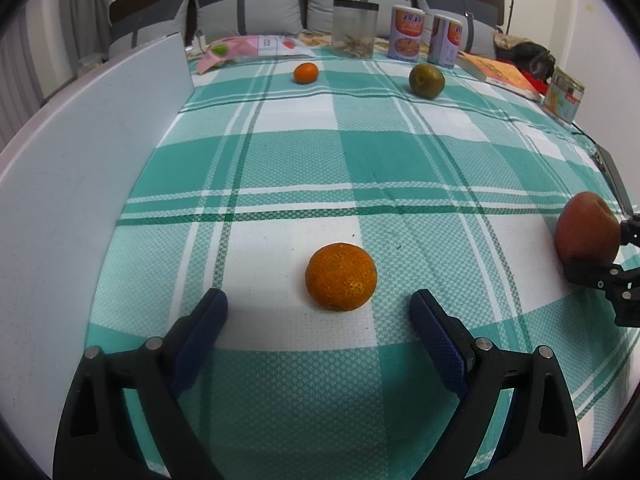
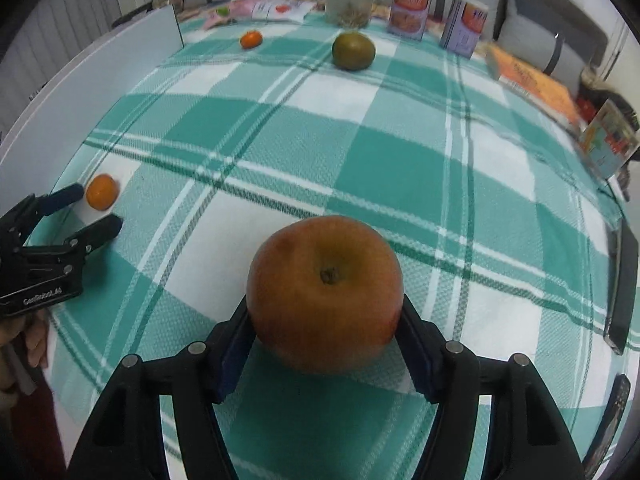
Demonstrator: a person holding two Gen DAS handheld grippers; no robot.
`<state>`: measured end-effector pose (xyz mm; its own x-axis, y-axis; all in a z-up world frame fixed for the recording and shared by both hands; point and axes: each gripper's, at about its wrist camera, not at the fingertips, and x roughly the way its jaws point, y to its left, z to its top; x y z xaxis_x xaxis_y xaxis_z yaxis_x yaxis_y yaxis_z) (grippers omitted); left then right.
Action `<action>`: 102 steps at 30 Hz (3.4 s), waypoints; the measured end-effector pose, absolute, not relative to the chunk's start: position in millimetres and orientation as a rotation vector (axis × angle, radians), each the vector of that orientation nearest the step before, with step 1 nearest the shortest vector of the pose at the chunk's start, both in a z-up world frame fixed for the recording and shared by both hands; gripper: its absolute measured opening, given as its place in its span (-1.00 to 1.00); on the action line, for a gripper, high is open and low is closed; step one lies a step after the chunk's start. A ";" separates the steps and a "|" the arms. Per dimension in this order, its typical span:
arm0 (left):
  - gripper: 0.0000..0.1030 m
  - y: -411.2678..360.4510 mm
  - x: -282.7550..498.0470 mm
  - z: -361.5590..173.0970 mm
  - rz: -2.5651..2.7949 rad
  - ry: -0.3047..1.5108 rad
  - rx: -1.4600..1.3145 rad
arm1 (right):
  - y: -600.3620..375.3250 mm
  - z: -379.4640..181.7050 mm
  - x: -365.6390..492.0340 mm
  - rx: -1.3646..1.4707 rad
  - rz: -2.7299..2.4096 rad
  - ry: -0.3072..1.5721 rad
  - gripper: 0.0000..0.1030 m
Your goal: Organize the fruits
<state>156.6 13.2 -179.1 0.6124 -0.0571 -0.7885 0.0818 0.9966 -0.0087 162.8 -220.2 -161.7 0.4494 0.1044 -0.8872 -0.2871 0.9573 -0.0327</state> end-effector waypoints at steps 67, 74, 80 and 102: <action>0.91 36.5 152.7 -173.4 -0.242 0.923 -0.102 | -254.4 -181.9 79.1 -0.039 0.070 0.869 1.00; 0.87 11.6 169.4 -165.5 -0.240 0.969 0.068 | -254.9 -180.5 80.7 -0.036 0.080 0.879 1.00; -0.41 7.5 177.1 -167.8 -0.232 1.013 0.078 | -272.3 -152.4 95.3 0.097 0.178 0.942 0.99; -0.44 89.5 109.4 -26.1 -0.317 0.938 -0.196 | -171.3 -65.0 167.6 0.083 0.500 1.119 0.30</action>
